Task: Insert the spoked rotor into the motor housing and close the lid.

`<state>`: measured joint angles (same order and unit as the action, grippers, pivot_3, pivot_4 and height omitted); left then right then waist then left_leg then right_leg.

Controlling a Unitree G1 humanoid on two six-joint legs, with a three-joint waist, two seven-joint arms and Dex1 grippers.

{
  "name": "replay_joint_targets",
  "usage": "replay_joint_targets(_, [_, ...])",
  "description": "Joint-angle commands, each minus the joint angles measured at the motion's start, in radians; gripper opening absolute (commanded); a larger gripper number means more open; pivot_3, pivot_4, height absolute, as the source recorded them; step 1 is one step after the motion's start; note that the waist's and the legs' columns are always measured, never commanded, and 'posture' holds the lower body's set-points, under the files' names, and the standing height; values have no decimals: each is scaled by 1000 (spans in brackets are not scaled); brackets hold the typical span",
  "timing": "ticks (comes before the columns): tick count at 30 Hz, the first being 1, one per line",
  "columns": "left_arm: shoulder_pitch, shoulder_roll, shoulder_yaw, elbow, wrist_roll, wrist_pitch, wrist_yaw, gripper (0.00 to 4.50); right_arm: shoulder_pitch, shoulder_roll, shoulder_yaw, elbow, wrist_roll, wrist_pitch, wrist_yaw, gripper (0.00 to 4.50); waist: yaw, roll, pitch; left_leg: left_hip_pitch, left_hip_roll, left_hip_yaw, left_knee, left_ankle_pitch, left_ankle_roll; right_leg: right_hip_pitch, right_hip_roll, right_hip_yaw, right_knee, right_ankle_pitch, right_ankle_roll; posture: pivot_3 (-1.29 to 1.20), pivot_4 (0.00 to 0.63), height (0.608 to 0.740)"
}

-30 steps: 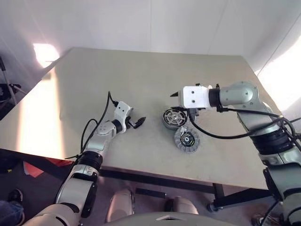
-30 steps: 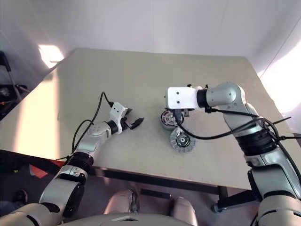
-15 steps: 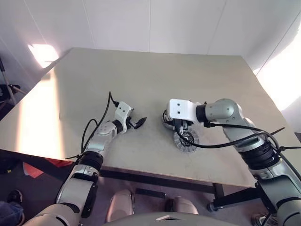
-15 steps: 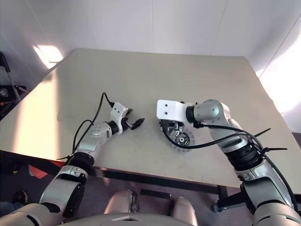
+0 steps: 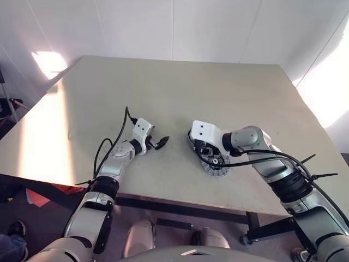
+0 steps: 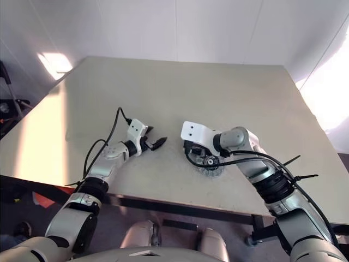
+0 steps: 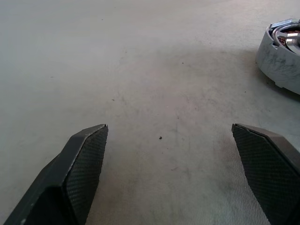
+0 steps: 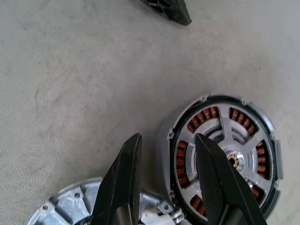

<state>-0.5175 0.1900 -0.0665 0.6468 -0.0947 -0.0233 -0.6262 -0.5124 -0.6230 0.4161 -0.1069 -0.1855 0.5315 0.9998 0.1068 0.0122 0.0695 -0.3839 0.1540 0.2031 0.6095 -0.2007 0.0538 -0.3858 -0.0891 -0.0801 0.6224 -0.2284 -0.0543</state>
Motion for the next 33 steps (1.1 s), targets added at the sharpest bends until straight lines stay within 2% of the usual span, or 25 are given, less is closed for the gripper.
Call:
replay_joint_targets(1, [6, 4, 11, -42, -7, 2, 3, 4500, -4, -16, -4, -13, -13, -4, -10, 1960, -1, 0, 0, 0, 0, 0, 0, 0, 0, 0, 0, 0, 0, 0, 0, 0, 0, 740])
replay_joint_targets(9, [12, -1, 9, -50, -7, 5, 4, 4500, 9, -34, 11, -19, -17, 4, 8, 1960, -2, 0, 0, 1, 0, 0, 0, 0, 0, 1, 0, 0, 0, 0, 0, 0, 0, 740])
replay_joint_targets(12, [8, -1, 11, -48, -7, 7, 5, 4500, 4, -28, 20, 9, -21, -3, 8, 1385, -2, 0, 0, 2, 0, 0, 0, 0, 0, 2, 0, 0, 0, 0, 0, 0, 0, 740])
replay_joint_targets(16, [9, 2, 13, -50, -7, 9, 6, 4500, -6, -28, 22, 32, -26, -16, 6, 33, -2, 0, 0, 5, 0, 0, 0, 0, 0, 4, 0, 0, 0, 0, 0, 0, 0, 740])
replay_joint_targets(20, [8, 3, 13, -48, -7, 10, 7, 4500, -22, -23, 22, 52, -27, -27, 2, 33, -5, 0, 0, 7, 0, 0, 0, 0, -1, 8, 0, 1, 0, 0, 0, 0, 0, 740])
replay_joint_targets(25, [10, 3, 14, -48, -6, 8, 8, 4500, -36, -67, 11, 74, -27, -156, 32, 33, -6, 0, 0, 10, 0, 0, -1, 0, -1, 12, 0, 1, -2, -2, 3, 0, 0, 740])
replay_joint_targets(28, [8, 2, 14, -45, -6, 7, 8, 4500, -66, -120, 8, 110, -43, -294, 57, 33, -5, 0, 0, 10, -1, 0, -1, 0, 0, 12, 0, 1, -3, -1, 1, 0, 0, 740])
replay_joint_targets(33, [2, -1, 13, -37, -6, 3, 9, 4500, -115, -261, 38, 191, -107, -652, 131, 33, -1, 0, 1, 8, -1, 0, -2, 0, 1, 10, 0, 0, -4, 0, 1, 0, 0, 740])
